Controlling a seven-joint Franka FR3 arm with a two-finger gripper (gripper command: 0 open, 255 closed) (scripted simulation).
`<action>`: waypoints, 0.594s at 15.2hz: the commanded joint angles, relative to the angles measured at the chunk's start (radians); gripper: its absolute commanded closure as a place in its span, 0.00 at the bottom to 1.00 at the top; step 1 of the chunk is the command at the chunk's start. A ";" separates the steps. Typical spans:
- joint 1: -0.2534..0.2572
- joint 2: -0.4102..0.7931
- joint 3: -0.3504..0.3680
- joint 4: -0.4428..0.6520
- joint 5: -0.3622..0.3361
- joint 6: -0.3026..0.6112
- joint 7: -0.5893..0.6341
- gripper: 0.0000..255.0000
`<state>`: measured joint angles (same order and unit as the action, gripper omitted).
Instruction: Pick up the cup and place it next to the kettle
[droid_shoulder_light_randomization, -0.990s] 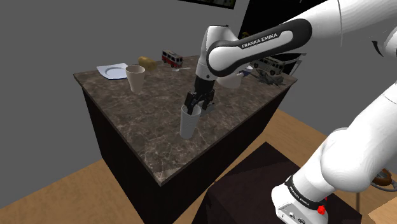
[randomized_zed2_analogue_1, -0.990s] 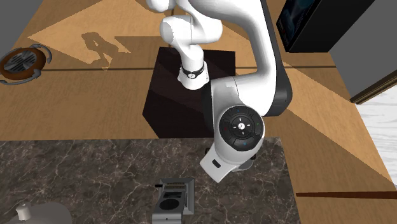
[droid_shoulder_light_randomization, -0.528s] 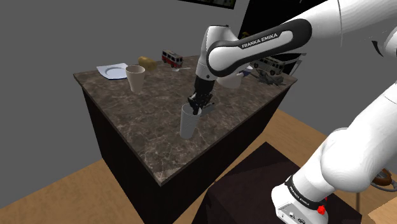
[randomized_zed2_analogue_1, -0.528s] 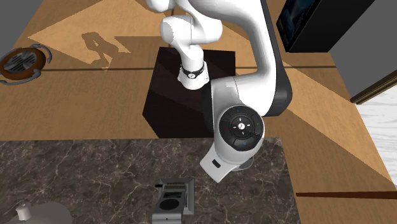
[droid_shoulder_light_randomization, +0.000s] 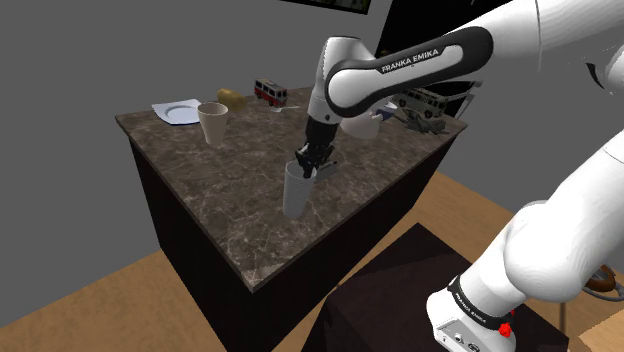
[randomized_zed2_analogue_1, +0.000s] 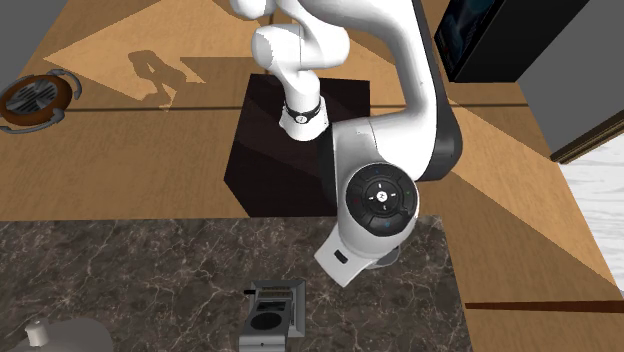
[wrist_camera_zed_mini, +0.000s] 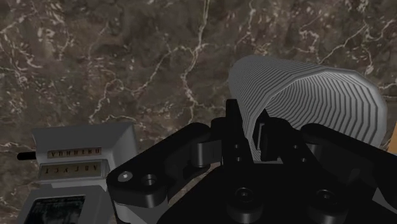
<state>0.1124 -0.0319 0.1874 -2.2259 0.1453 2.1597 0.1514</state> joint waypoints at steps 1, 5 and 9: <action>-0.001 -0.013 -0.001 0.009 0.001 -0.022 0.000 1.00; -0.002 -0.037 -0.003 0.039 0.001 -0.076 0.003 1.00; -0.003 -0.057 -0.005 0.073 0.001 -0.129 0.007 1.00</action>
<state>0.1093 -0.0830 0.1831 -2.1613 0.1458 2.0449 0.1573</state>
